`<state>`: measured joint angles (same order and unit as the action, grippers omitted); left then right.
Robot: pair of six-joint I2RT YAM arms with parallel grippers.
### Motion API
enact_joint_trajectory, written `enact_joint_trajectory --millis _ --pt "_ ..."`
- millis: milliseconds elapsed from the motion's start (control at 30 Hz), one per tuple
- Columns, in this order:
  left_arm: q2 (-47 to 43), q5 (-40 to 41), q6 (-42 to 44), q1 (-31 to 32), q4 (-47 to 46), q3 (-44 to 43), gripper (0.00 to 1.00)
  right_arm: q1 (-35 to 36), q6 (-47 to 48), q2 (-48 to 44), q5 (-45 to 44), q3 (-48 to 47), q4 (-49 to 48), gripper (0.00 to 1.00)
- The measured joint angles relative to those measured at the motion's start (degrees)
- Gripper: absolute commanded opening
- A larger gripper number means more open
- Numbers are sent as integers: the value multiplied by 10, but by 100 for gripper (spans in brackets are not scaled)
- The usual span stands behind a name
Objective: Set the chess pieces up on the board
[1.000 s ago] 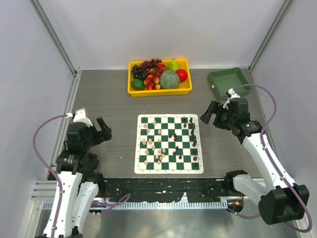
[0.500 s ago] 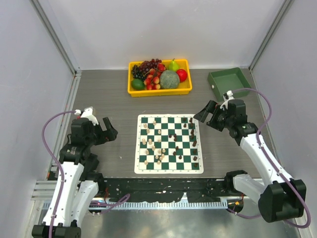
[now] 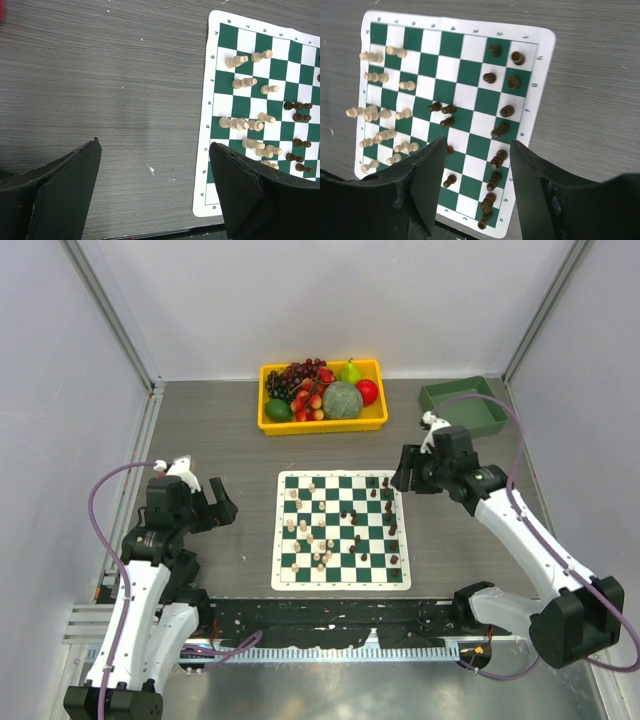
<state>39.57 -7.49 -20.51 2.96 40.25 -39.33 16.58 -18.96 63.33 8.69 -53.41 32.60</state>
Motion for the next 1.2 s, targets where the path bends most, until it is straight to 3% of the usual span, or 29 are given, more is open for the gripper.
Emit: enact_joint_trajectory --millis 167,267,467,700,1200 --pt "-6 9 0 0 5 0 97 111 7 57 -50 -35 12 49" --pt "-10 16 0 0 8 -1 98 166 2 92 -80 -45 13 48" --pt "-12 26 0 0 13 -1 97 235 -19 192 -118 -73 13 39" --pt "-16 36 0 0 18 -1 98 250 -28 288 -142 -98 8 38" --pt "-15 40 0 0 21 -1 98 250 -37 347 -151 -118 -19 36"
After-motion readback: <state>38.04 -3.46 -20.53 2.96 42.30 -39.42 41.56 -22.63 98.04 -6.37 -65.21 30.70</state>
